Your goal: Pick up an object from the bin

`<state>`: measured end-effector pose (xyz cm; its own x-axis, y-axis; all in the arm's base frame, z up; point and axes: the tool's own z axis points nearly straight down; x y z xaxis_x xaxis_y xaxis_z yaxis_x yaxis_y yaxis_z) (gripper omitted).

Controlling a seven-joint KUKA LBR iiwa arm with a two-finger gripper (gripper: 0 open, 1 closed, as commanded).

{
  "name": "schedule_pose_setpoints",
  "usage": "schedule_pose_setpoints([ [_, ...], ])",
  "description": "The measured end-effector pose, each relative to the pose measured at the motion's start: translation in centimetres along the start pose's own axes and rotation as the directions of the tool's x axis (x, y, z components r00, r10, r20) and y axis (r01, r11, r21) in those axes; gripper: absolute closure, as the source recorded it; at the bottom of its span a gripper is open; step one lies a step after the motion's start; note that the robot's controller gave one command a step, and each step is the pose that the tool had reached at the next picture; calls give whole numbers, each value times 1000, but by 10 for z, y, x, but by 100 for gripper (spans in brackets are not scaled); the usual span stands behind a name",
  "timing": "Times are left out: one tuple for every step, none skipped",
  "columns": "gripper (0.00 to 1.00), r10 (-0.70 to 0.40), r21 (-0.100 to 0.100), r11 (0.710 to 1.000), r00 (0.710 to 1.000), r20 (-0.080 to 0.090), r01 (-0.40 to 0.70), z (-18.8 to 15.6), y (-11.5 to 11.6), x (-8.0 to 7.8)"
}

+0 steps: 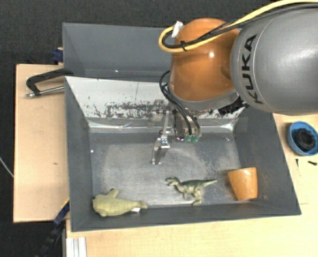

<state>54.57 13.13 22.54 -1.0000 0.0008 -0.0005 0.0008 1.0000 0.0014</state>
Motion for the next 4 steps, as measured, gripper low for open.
schedule_pose_setpoints([
  [0,90,5,996,996,-7,-90,76,-60,-6],
  [0,-222,1,975,975,-2,222,151,-109,52],
  [100,-223,0,975,975,0,223,150,-108,52],
  [100,-416,7,909,909,12,416,-7,-139,34],
])
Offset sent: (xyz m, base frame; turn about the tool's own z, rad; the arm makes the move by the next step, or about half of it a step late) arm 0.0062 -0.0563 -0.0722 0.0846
